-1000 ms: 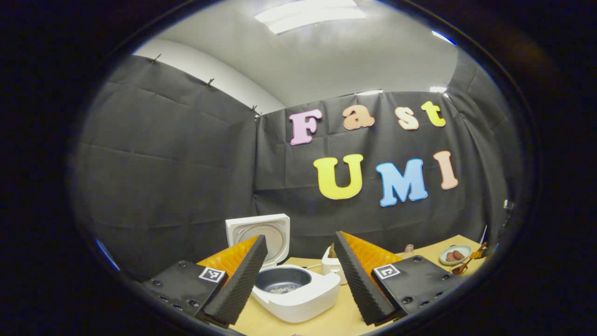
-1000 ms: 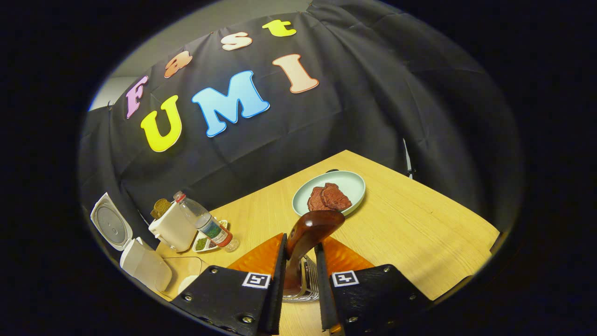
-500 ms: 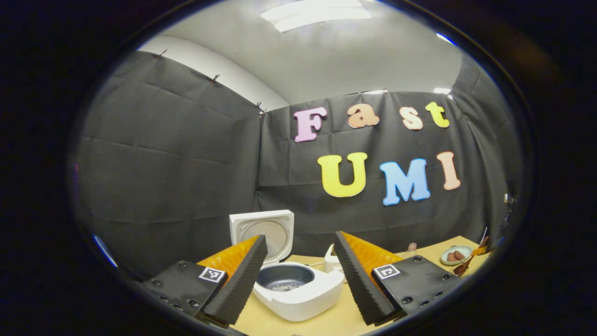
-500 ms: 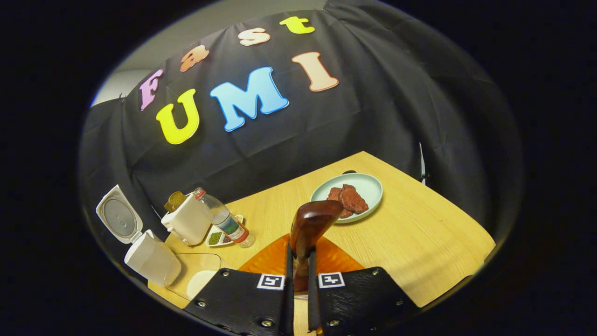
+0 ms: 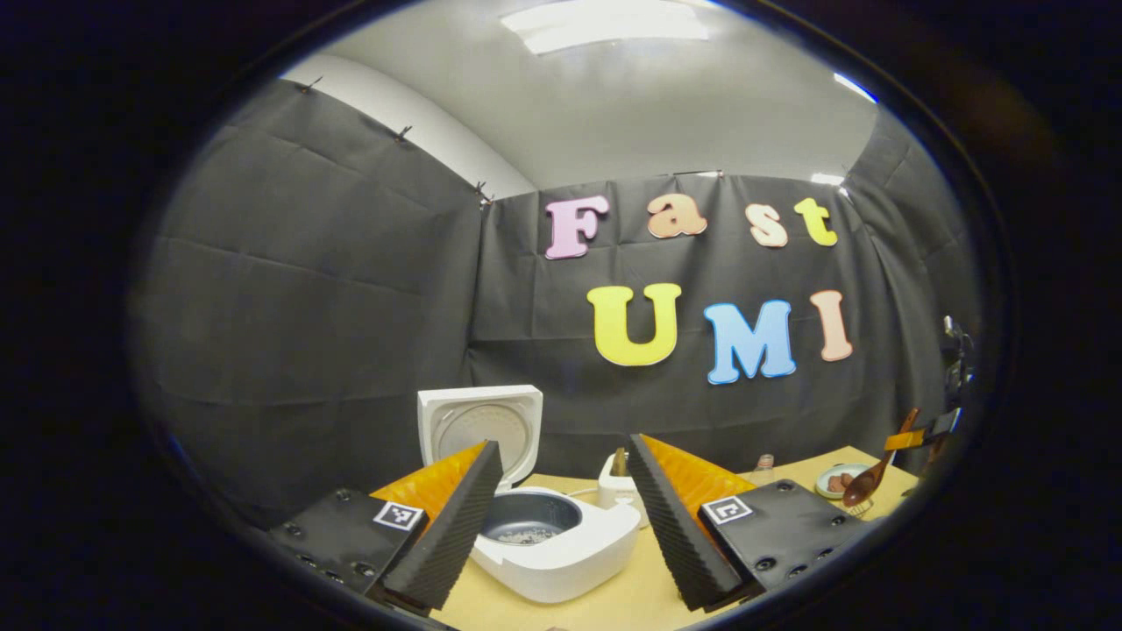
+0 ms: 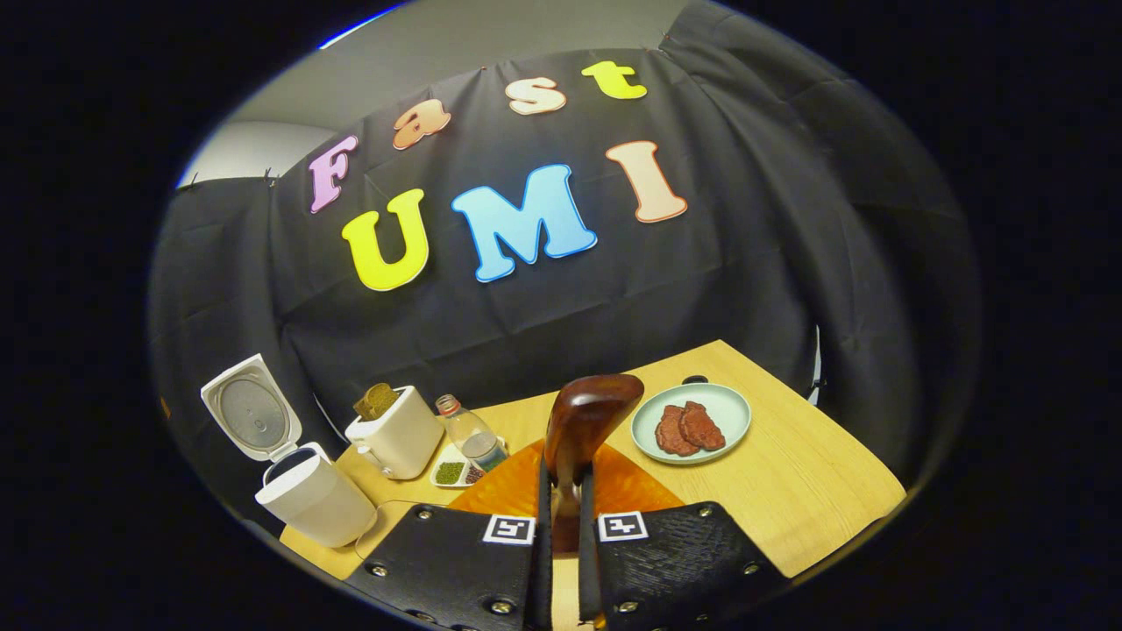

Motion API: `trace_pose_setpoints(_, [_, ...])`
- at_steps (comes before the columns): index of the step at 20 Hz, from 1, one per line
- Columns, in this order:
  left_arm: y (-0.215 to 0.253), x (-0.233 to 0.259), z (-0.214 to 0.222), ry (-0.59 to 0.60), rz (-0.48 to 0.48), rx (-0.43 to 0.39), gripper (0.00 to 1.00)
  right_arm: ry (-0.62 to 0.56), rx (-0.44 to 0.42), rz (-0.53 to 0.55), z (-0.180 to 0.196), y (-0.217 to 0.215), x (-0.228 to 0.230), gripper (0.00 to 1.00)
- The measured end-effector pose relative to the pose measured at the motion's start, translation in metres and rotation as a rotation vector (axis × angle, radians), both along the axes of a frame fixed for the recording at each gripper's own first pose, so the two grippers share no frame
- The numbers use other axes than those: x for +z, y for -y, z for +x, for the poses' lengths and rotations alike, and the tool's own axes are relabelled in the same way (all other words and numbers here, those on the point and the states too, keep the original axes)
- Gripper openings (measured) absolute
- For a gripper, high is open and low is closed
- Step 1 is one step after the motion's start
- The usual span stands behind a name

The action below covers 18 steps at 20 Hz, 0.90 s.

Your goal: Close the left gripper, press the button to open the rice cooker; take a wooden spoon from the chopstick holder with the right hand, scoop a spoonful of rice and pour it into the rice cooker, then put the wooden spoon back into the chopstick holder.

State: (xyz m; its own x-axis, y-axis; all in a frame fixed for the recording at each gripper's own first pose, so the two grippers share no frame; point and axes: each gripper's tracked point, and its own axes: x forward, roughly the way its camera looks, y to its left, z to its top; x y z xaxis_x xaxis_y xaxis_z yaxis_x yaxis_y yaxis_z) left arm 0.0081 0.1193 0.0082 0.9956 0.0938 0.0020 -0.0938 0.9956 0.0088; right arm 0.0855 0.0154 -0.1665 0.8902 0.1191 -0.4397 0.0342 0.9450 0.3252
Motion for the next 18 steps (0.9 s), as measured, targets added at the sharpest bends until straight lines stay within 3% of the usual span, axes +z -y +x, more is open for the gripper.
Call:
trace_pose_setpoints(8, [-0.037,-0.013,0.001,-0.025,-0.016,-0.007,0.99,0.008,0.102,0.058,-0.008,-0.091,0.002,0.12])
trace_pose_setpoints(18, [-0.087,-0.028,0.002,-0.047,-0.012,0.006,0.99,-0.067,0.160,0.029,-0.020,-0.162,-0.048,0.12])
